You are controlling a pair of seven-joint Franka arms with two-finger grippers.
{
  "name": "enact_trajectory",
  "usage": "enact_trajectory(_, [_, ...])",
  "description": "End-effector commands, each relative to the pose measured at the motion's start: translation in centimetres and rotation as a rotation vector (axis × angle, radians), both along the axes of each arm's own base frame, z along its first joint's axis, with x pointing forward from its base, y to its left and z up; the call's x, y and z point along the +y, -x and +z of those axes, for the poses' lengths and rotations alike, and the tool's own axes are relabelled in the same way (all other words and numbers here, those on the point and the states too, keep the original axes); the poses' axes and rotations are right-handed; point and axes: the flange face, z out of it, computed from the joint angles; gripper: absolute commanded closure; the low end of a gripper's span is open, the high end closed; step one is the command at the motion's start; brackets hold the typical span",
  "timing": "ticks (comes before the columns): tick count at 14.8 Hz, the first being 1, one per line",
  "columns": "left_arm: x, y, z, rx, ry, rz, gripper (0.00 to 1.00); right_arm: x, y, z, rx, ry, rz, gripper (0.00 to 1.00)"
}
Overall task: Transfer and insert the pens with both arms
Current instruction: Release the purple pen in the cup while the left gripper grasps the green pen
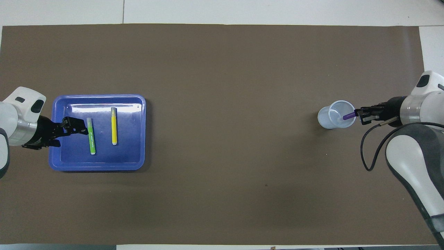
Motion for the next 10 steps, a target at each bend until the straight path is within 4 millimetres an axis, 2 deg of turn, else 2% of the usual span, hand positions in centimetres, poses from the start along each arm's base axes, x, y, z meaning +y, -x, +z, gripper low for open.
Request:
enact_trajectory(1, [1.3,-1.7,-2.8,-0.053,-0.031,-0.116,0.00,-0.4,-0.2,-0.6,-0.018,0.045,0.032,1.00])
enact_trajectory(5, [1.9,-3.6,-7.8,-0.083,-0.098,-0.197,0.02,-0.6,-0.5,-2.1,0.010,0.065,0.045,1.00])
enact_trajectory(7, [1.9,-3.7,-9.2,-0.092,-0.106,-0.207,0.05,-0.5,-0.7,-2.5,0.011,0.065,0.045,1.00])
enact_trajectory(10, [1.2,-3.2,-11.6,-0.084,-0.102,-0.218,0.16,-0.3,-0.7,-3.0,0.021,0.064,0.048,1.00])
